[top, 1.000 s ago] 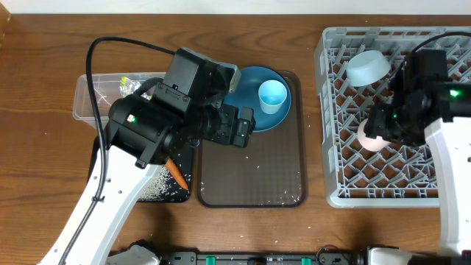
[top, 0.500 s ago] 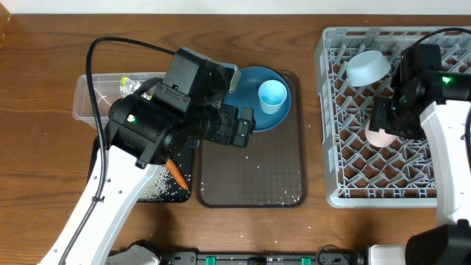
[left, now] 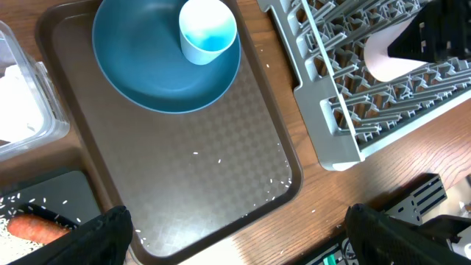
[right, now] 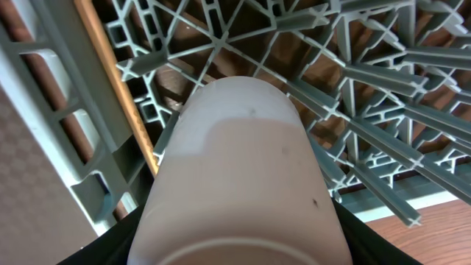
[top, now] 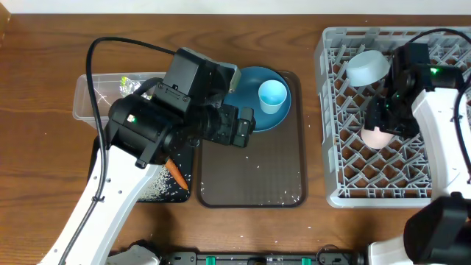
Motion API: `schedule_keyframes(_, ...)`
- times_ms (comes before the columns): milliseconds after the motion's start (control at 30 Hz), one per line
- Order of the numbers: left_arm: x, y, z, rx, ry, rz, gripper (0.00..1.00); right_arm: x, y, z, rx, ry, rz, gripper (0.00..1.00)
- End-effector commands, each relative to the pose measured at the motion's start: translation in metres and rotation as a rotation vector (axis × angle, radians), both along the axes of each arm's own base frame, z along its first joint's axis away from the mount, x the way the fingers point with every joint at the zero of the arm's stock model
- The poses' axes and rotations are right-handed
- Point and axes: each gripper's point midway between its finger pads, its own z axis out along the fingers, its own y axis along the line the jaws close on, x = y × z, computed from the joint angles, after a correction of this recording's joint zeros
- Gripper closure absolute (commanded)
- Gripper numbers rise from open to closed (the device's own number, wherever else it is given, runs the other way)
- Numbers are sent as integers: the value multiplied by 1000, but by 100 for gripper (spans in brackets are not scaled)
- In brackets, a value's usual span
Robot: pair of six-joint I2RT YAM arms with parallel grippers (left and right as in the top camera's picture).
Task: Sort waste into correct bins and load items into the dishwasher rack
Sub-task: 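Lower the pink cup upside down into the rack with the right gripper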
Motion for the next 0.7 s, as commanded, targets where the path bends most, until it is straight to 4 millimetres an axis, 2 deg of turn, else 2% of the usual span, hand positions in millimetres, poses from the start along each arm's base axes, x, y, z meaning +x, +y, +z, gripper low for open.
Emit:
schedule_keyframes(0, 1, 3, -2, 13, -2, 1, 5, 0, -6, -8, -12, 29, -21, 83)
schedule_keyframes(300, 1, 2, -2, 13, -2, 1, 5, 1, -7, -15, -10, 48, -25, 82)
schedule_keyframes(667, 1, 3, -2, 13, -3, 1, 5, 0, -9, -15, -10, 49, -31, 65)
